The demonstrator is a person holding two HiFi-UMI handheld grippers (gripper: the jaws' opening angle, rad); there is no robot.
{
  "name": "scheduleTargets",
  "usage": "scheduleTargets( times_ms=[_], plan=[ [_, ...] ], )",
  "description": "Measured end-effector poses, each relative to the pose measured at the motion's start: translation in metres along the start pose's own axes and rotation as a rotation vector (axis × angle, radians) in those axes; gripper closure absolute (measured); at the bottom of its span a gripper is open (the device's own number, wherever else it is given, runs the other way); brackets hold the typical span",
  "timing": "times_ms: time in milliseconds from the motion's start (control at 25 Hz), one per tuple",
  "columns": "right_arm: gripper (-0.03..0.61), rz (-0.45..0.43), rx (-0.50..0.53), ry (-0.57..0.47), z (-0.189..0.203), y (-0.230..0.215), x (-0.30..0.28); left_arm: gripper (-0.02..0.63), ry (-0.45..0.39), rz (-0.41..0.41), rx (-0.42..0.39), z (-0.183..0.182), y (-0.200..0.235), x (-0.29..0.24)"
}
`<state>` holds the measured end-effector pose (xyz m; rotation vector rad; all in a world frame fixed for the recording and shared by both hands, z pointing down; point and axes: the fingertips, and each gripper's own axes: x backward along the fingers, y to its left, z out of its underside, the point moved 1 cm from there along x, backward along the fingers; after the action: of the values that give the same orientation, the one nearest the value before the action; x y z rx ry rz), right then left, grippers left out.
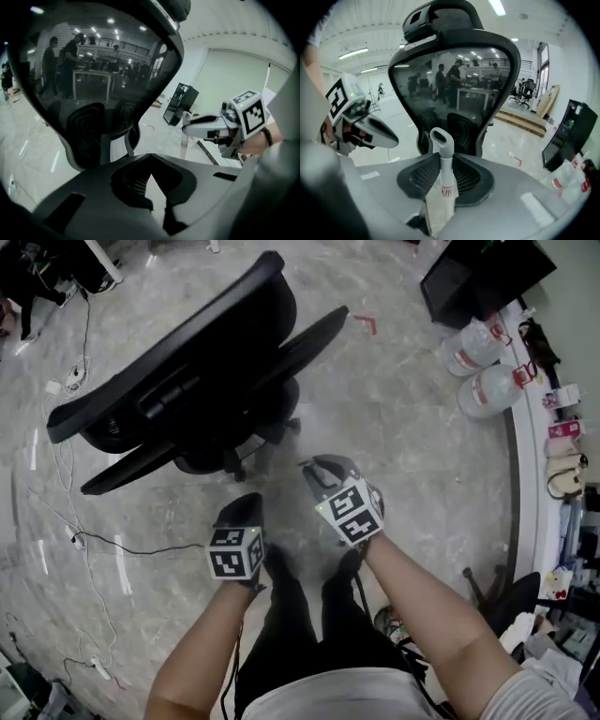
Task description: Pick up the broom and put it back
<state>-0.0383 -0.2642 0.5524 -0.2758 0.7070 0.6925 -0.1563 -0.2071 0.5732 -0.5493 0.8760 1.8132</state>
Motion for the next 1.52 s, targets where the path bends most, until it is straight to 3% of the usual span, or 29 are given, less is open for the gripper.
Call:
scheduleTargets(
  times_ms=[240, 640, 960, 1240, 1520],
  plan=[
    [0.491, 0.064, -0.065, -0.049, -0.071, -0.028, 0.007, 0.609, -0.049, -0.036, 0.026, -0.026, 0.011, 0.061],
    [0.479, 0.089, -0.140, -0.038, -0.075, -0.035, 0.034, 0.609, -0.123, -0.055, -0.001, -0.066, -0.029, 0.087],
    [0.480, 0.006, -0.138, -0.165, -0.113, -0.034, 0.145, 0.609, -0.241, -0.084, 0.008, -0.119, -0.115, 0.131],
    [0.510, -0.074, -0.031, -0.318, -0.183, -0.047, 0.259, 0.609, -0.463, -0.109, -0.026, -0.214, -0.211, 0.198],
    [0.574, -0.100, 0.047, -0.463, -0.239, -0.045, 0.355, 0.609, -0.582, -0.122, -0.061, -0.272, -0.281, 0.252]
  ],
)
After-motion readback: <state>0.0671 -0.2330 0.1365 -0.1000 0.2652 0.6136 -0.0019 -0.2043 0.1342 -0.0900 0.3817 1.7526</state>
